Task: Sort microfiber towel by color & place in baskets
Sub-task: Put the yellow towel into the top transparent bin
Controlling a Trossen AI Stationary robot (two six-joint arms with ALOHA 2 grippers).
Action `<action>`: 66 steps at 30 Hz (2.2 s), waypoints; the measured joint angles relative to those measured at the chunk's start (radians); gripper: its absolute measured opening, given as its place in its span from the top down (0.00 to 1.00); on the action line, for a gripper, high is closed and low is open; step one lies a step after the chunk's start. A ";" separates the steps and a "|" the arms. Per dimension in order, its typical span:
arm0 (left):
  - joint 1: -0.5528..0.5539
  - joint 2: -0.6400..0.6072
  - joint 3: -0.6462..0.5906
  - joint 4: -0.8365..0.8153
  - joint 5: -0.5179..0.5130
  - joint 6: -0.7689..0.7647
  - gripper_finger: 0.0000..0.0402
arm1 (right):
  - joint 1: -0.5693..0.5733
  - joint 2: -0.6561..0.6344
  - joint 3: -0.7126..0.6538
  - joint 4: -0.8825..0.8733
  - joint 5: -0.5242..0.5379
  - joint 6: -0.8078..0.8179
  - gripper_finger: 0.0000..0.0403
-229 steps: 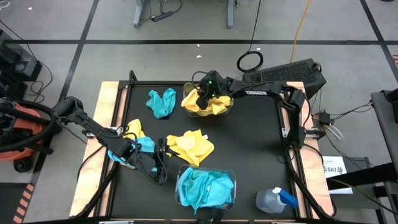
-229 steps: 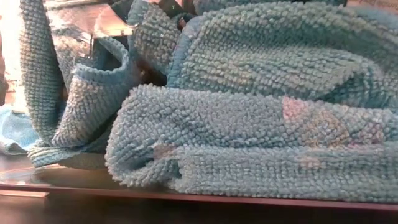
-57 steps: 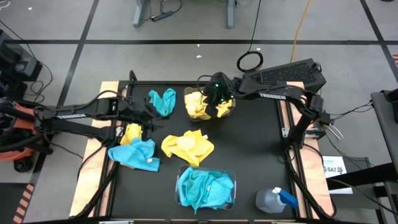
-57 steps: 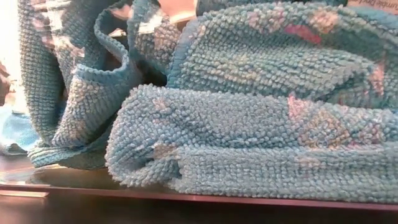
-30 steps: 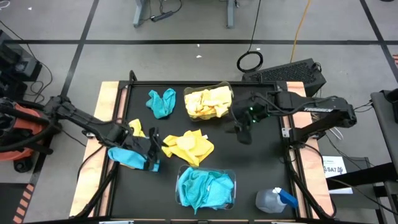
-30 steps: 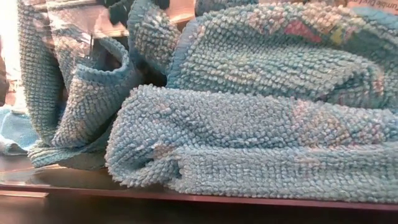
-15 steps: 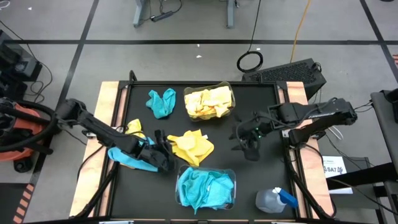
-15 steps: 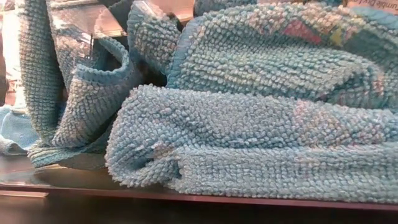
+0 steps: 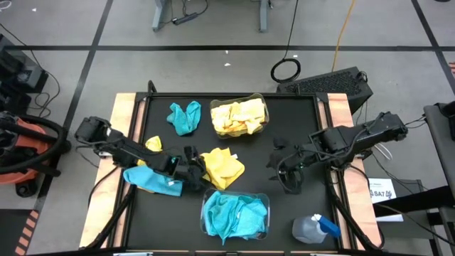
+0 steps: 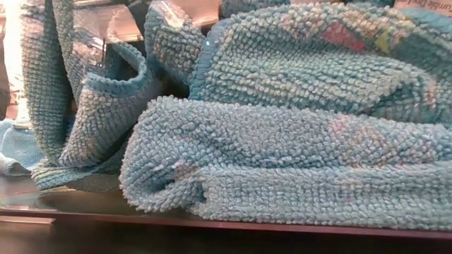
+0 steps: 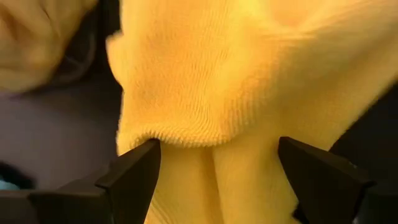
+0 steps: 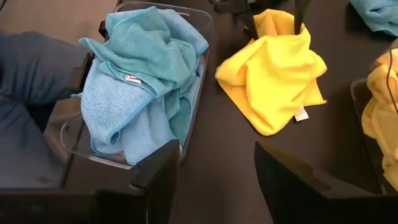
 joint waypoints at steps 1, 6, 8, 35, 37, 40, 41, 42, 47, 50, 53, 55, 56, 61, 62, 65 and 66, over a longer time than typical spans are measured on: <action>0.016 0.014 0.000 -0.002 0.016 0.000 0.18 | 0.009 0.000 0.000 0.000 0.012 0.011 0.50; 0.079 0.084 0.005 0.025 0.085 -0.001 0.20 | 0.059 0.000 0.000 -0.002 0.048 0.051 0.50; 0.101 0.105 0.007 0.045 0.117 0.001 0.22 | 0.079 0.000 0.000 -0.004 0.066 0.066 0.50; 0.164 -0.134 0.008 -0.074 0.227 0.142 0.97 | 0.264 0.004 0.000 -0.008 0.250 0.215 0.50; 0.164 -0.188 0.006 -0.094 0.222 0.153 0.97 | 0.271 0.004 0.000 -0.008 0.259 0.222 0.50; 0.163 -0.270 0.008 -0.083 0.210 0.169 0.97 | 0.284 0.004 0.000 -0.009 0.298 0.223 0.50; 0.163 -0.292 0.008 -0.082 0.202 0.176 0.97 | 0.287 0.004 0.000 -0.010 0.308 0.223 0.50; 0.163 -0.314 0.008 -0.074 0.200 0.186 0.97 | 0.292 0.004 0.000 -0.011 0.321 0.223 0.50; 0.163 -0.414 0.010 -0.044 0.191 0.236 0.97 | 0.296 0.004 0.000 -0.014 0.331 0.245 0.50; 0.163 -0.450 0.010 -0.008 0.180 0.267 0.97 | 0.295 0.003 0.000 -0.017 0.333 0.253 0.50; 0.163 -0.474 0.010 0.031 0.153 0.304 0.97 | 0.296 0.003 0.000 -0.017 0.358 0.253 0.50; 0.164 -0.484 0.010 0.053 0.123 0.337 0.97 | 0.295 0.003 0.000 -0.017 0.371 0.253 0.50; 0.163 -0.487 0.010 0.071 0.107 0.354 0.97 | 0.295 0.003 0.000 -0.017 0.379 0.253 0.50; 0.191 -0.491 0.011 0.183 0.086 0.430 0.97 | 0.295 0.004 0.000 -0.010 0.392 0.254 0.50; 0.201 -0.491 0.011 0.208 0.085 0.446 0.97 | 0.295 0.005 0.000 -0.011 0.401 0.257 0.50; 0.235 -0.492 0.011 0.271 0.087 0.477 0.97 | 0.295 0.007 0.000 -0.010 0.410 0.259 0.50; 0.248 -0.492 0.011 0.290 0.090 0.481 0.97 | 0.295 0.010 0.000 -0.008 0.411 0.259 0.50</action>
